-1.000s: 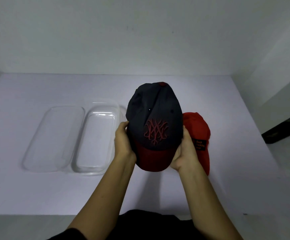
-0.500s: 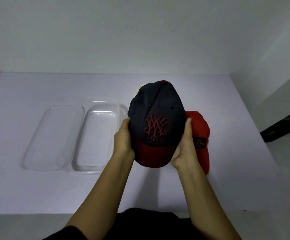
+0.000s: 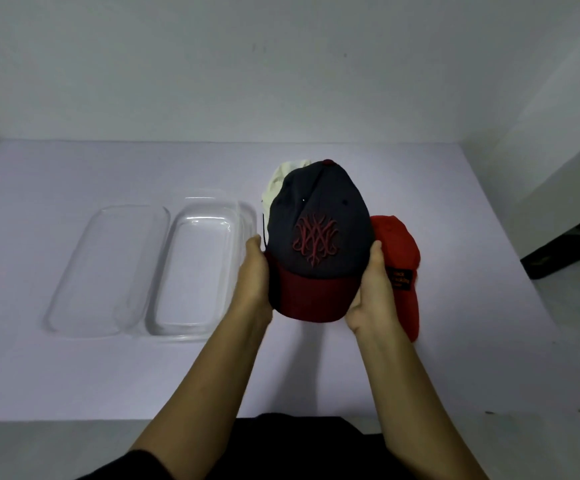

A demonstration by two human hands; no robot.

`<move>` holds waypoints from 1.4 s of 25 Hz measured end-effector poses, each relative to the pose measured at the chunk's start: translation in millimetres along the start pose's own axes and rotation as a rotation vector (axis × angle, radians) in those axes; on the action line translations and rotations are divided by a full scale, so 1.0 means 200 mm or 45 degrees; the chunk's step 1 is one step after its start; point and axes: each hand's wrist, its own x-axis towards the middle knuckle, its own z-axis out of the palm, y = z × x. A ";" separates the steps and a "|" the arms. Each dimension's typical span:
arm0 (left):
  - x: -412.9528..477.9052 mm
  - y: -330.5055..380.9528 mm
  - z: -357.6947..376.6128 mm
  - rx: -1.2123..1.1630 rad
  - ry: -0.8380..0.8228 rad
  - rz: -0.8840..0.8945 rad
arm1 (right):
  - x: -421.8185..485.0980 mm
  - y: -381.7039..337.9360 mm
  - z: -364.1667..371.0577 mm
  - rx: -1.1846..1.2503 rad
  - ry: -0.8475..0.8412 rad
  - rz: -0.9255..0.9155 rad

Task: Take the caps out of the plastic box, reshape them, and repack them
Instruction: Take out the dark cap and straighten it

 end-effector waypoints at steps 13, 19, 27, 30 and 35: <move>0.06 -0.14 0.02 -0.310 -0.120 -0.191 | 0.04 0.07 -0.02 -0.011 0.072 0.202; 0.07 -0.09 0.03 -0.350 -0.112 -0.124 | -0.05 0.07 0.00 0.096 0.052 -0.010; 0.03 -0.04 0.04 -0.328 -0.123 -0.199 | -0.05 0.06 0.00 0.128 -0.054 -0.129; 0.04 -0.02 0.03 -0.260 -0.056 0.080 | -0.03 0.03 0.00 -0.038 -0.097 -0.138; 0.01 -0.10 0.06 -0.427 -0.128 -0.115 | -0.05 0.00 0.03 0.017 0.005 -0.015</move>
